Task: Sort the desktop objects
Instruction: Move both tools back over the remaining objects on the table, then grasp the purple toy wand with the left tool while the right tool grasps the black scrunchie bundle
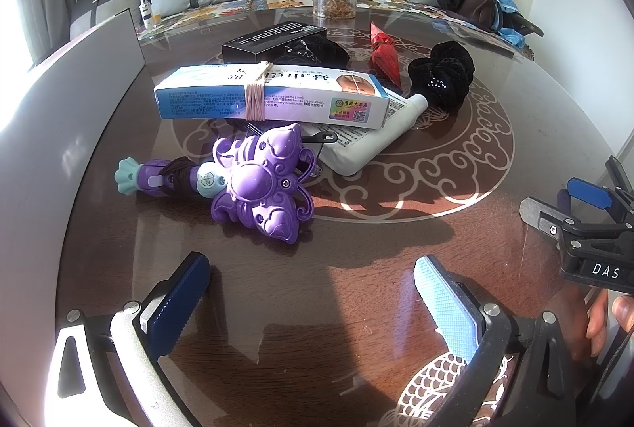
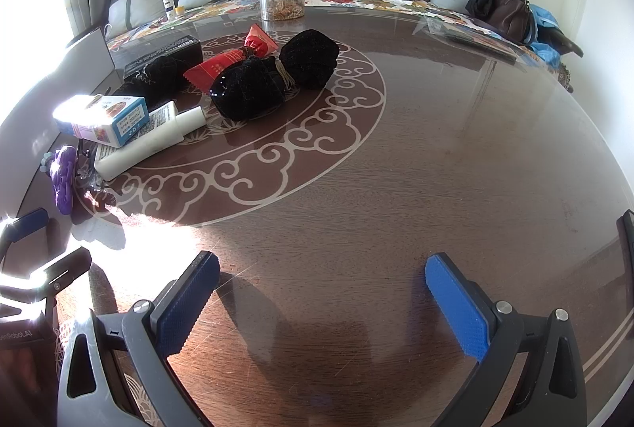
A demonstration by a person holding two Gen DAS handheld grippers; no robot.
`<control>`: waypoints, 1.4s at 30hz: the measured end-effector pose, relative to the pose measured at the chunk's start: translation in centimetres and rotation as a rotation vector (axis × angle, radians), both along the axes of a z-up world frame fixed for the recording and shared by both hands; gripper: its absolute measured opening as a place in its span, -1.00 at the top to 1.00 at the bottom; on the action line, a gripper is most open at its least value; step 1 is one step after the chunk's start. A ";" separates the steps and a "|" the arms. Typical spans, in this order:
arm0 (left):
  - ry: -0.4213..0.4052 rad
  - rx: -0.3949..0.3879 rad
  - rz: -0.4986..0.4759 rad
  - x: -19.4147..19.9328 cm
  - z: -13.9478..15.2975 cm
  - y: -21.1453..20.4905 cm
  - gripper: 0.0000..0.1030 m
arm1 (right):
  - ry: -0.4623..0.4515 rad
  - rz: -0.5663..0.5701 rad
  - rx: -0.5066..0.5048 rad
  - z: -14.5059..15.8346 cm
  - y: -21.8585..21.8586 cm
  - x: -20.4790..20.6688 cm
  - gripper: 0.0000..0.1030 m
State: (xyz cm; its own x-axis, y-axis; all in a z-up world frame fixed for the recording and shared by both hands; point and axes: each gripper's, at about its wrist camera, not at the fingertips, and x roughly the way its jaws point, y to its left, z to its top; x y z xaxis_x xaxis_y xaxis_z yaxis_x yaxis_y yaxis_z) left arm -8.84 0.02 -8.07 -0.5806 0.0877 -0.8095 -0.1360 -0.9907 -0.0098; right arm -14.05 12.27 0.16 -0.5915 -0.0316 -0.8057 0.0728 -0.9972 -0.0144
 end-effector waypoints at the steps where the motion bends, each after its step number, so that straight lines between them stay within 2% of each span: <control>1: 0.000 0.001 0.000 0.0 0.0 0.0 -1.00 | 0.000 0.000 0.000 0.0 0.0 0.0 -1.00; 5: -0.016 0.008 -0.002 0.6 0.2 -0.4 -1.00 | 0.000 0.000 0.000 0.0 0.0 0.0 -1.00; 6: -0.027 0.042 0.017 0.9 0.5 -1.0 -1.00 | 0.000 0.000 0.000 0.0 0.0 0.0 -1.00; 8: -0.004 0.168 0.083 1.3 1.5 -2.6 -1.00 | 0.001 0.000 0.000 0.0 0.0 0.0 -1.00; 11: 0.082 0.233 0.191 0.2 4.0 -3.5 -1.00 | 0.001 0.001 0.000 0.0 0.0 0.0 -1.00; 13: 0.107 0.197 0.202 -2.1 5.0 -3.0 -1.00 | 0.001 0.000 0.000 0.0 0.0 0.0 -1.00; 15: 0.041 0.089 0.247 -4.9 4.5 -2.5 -1.00 | 0.001 0.000 0.000 0.0 0.0 0.0 -1.00; 18: -0.036 0.011 0.291 -6.2 2.8 -2.9 -1.00 | 0.001 0.000 0.000 0.0 0.0 0.0 -1.00; 23: -0.064 0.004 0.282 -2.7 1.1 -5.2 -1.00 | 0.001 0.001 0.000 0.0 0.0 0.1 -1.00; 27: -0.006 0.005 0.232 0.3 1.7 -5.8 -1.00 | 0.001 0.001 0.000 0.0 0.0 0.1 -1.00; 29: 0.007 0.032 0.233 0.1 1.9 -5.8 -1.00 | 0.001 0.001 0.000 0.0 0.0 0.1 -1.00; 32: -0.032 0.053 0.260 -2.0 1.4 -5.6 -1.00 | 0.001 0.001 0.000 0.0 0.0 0.1 -1.00; 35: -0.085 0.000 0.293 -3.9 0.2 -5.1 -1.00 | 0.001 0.001 0.000 0.0 0.0 0.1 -1.00; 38: -0.058 -0.008 0.298 -4.2 0.0 -5.0 -1.00 | 0.001 0.001 0.000 0.1 0.0 0.1 -1.00; 41: -0.040 -0.014 0.236 -3.7 -0.1 -5.1 -1.00 | 0.001 0.001 0.000 0.1 0.0 0.1 -1.00; 42: -0.015 -0.015 0.205 -3.0 0.0 -5.3 -0.82 | 0.001 0.001 0.000 0.1 0.0 0.1 -1.00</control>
